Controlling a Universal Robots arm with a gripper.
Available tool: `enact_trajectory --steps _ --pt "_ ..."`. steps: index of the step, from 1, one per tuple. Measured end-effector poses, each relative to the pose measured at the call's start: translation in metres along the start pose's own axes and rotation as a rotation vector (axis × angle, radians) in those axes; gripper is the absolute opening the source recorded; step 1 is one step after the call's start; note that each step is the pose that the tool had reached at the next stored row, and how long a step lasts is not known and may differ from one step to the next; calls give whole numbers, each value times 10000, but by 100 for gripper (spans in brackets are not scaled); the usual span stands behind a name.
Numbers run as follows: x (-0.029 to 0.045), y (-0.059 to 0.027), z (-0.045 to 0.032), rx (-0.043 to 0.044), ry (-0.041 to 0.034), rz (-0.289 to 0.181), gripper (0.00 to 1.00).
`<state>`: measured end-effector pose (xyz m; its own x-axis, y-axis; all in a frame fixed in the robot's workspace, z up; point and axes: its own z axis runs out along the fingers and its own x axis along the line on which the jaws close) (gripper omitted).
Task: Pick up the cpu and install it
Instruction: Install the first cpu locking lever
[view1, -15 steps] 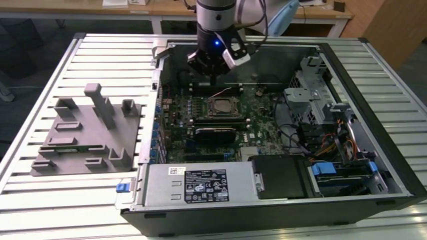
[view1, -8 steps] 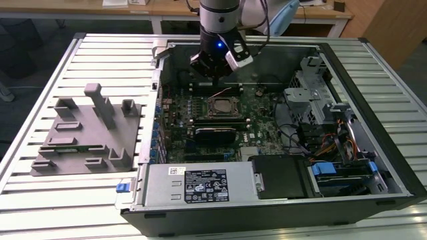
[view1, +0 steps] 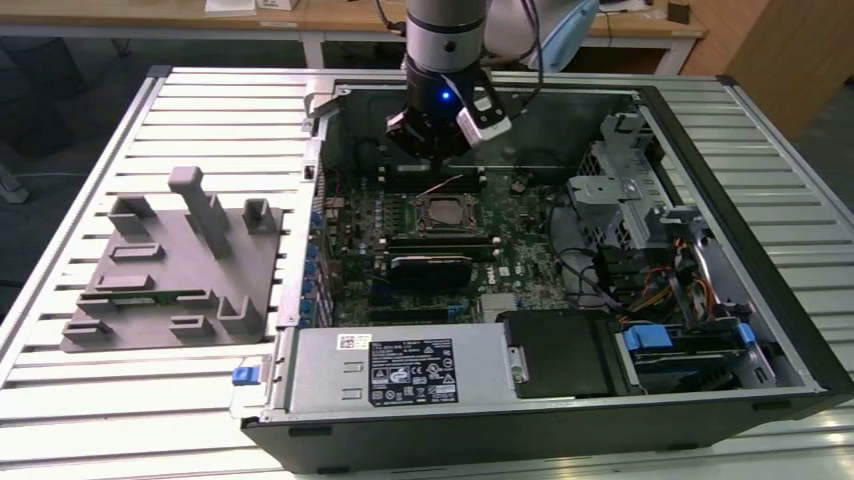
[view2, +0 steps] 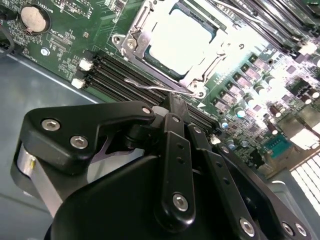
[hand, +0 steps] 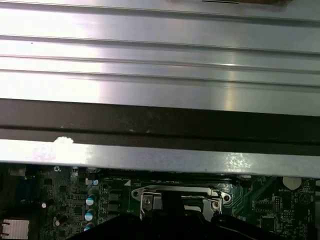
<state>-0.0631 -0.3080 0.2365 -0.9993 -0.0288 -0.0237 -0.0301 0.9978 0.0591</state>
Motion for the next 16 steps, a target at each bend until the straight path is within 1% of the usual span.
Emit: enact_trajectory --steps 8,16 --pt "-51 4 47 0 1 0 11" --pt "-95 40 84 -1 -1 0 11"
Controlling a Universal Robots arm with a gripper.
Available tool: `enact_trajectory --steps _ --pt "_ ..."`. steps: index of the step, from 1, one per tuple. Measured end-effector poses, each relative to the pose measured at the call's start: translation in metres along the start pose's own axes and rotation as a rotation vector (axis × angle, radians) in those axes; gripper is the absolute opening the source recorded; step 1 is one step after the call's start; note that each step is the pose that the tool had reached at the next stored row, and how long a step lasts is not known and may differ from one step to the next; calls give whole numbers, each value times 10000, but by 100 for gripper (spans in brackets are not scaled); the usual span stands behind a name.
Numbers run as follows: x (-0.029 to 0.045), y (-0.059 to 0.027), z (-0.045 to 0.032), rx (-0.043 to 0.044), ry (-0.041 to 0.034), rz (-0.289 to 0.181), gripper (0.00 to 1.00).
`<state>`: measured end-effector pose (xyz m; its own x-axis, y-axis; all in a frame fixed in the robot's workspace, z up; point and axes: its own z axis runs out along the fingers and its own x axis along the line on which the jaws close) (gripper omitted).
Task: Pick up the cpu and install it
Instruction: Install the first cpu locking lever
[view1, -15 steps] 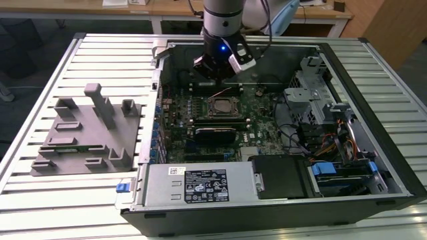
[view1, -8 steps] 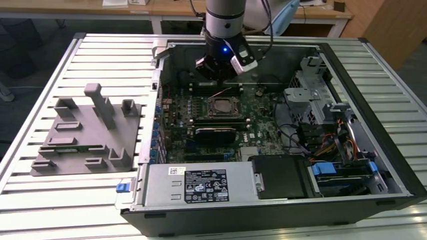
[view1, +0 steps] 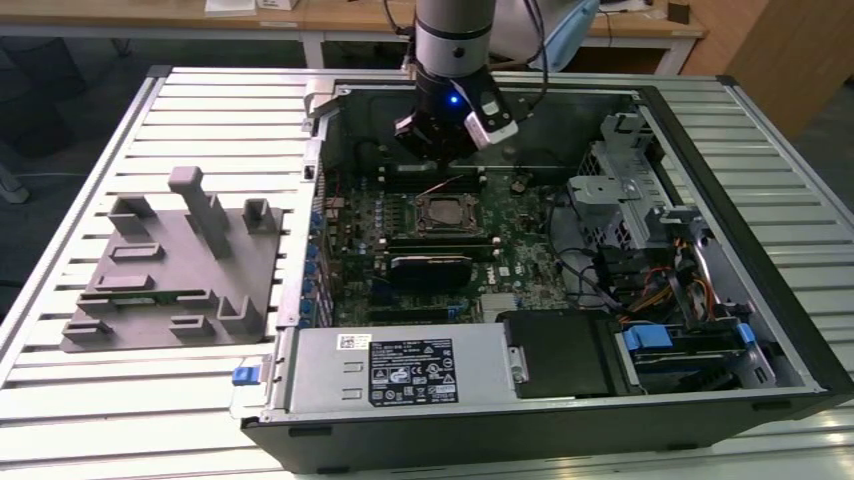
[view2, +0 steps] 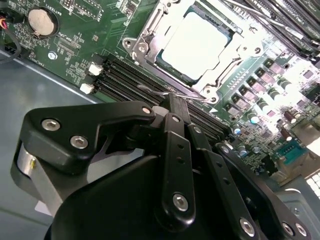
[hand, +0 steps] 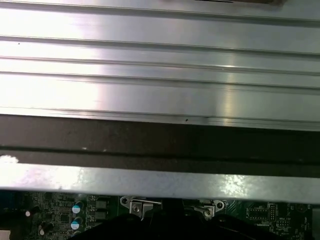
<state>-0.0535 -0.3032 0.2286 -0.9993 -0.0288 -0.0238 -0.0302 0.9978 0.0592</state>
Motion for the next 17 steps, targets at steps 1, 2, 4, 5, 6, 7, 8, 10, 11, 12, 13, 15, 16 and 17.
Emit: enact_trajectory --steps 1,2,4,5,6,7,8,10,11,12,13,15,16,17 --pt "-5 0 3 1 1 0 11" --pt "-10 0 5 1 1 0 11" --pt "-19 0 14 0 0 0 11" --pt "-23 -1 19 0 0 -1 11" --pt "-26 -1 25 1 0 0 11" --pt "-30 -2 32 1 1 0 11" --pt "-33 -2 41 1 1 -1 11" --pt "-40 -2 58 1 1 1 11" --pt "-45 -3 66 0 0 0 11" --pt "-51 -3 75 0 0 1 11" --pt "-58 -4 83 0 0 0 11" --pt "-71 -6 100 1 1 0 11" --pt "-78 -6 108 1 1 0 11" --pt "-84 -7 117 1 1 0 11"
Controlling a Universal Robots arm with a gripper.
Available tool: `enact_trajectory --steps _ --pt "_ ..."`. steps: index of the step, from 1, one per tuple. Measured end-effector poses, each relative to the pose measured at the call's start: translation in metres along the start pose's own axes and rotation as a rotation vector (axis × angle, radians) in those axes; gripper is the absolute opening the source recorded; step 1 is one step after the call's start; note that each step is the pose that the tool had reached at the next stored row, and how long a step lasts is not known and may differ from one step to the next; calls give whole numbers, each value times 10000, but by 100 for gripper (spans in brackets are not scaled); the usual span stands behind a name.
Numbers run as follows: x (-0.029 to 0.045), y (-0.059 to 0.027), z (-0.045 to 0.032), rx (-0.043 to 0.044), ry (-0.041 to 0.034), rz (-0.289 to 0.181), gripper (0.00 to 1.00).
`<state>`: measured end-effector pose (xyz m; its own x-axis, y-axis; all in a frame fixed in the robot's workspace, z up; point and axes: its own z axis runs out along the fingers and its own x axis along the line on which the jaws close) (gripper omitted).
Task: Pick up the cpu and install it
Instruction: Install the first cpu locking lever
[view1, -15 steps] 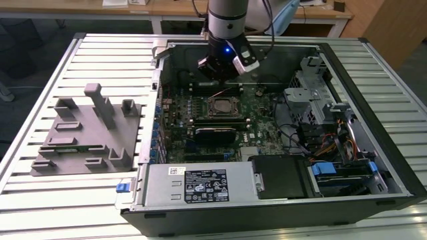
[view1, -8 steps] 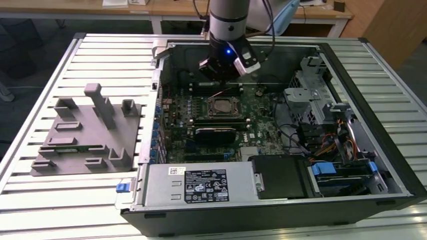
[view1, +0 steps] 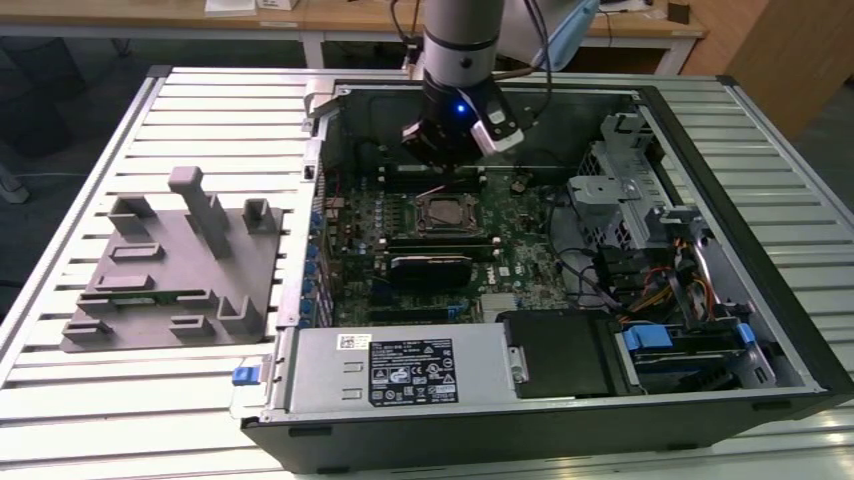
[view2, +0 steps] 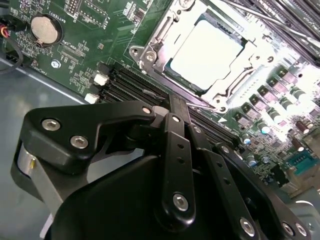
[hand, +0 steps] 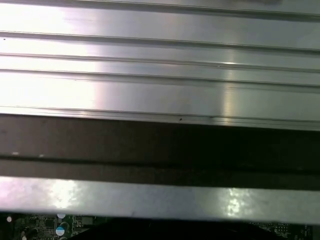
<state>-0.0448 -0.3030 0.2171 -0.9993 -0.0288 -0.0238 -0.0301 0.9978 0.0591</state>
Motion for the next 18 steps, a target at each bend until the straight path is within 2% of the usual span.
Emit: enact_trajectory --steps 10,18 --pt "-77 -7 85 0 6 0 11" --pt "-105 -11 135 0 8 1 11"
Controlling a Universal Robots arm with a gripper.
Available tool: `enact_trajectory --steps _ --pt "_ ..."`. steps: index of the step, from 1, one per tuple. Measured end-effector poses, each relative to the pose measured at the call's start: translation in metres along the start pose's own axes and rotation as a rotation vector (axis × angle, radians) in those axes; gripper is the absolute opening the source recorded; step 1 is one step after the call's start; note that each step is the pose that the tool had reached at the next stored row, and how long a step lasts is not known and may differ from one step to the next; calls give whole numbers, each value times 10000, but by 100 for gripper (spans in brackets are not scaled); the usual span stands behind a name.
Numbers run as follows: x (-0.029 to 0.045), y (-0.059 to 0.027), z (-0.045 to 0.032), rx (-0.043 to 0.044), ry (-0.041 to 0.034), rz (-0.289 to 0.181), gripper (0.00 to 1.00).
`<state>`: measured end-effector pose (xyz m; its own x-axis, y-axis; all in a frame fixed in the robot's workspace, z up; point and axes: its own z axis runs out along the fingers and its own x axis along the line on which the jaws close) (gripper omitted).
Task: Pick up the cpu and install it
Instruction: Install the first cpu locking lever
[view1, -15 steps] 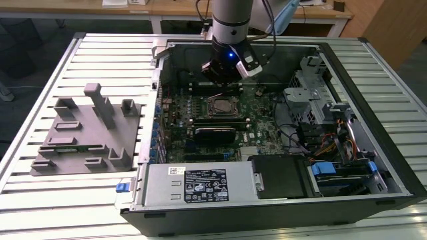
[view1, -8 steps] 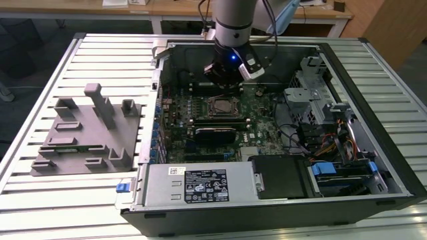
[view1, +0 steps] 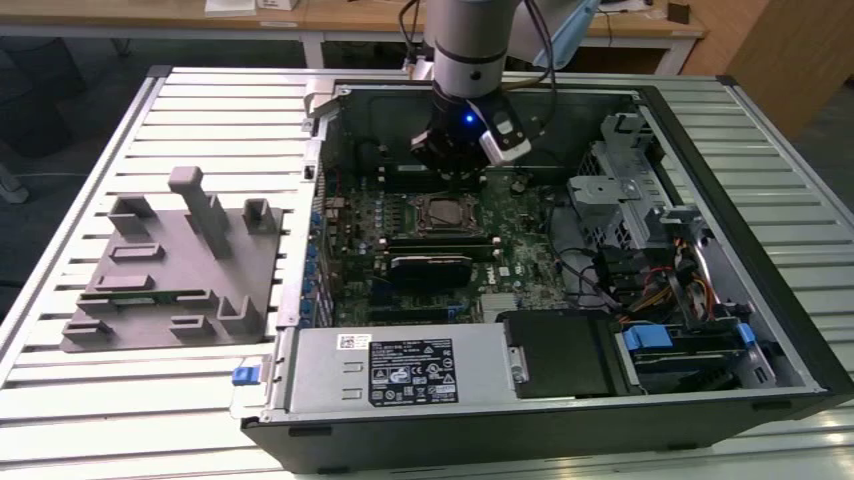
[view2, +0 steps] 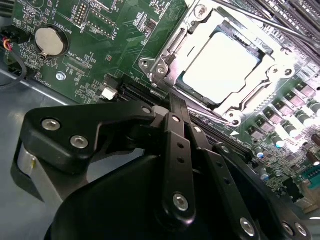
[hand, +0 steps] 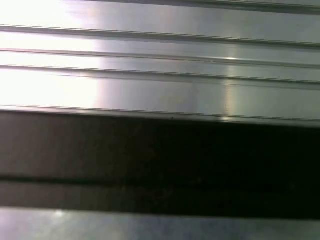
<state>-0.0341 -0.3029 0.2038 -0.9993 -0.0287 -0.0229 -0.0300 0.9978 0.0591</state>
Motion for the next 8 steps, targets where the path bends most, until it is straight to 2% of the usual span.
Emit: enact_trajectory --steps 8 --pt "-18 -3 33 2 4 -1 11"
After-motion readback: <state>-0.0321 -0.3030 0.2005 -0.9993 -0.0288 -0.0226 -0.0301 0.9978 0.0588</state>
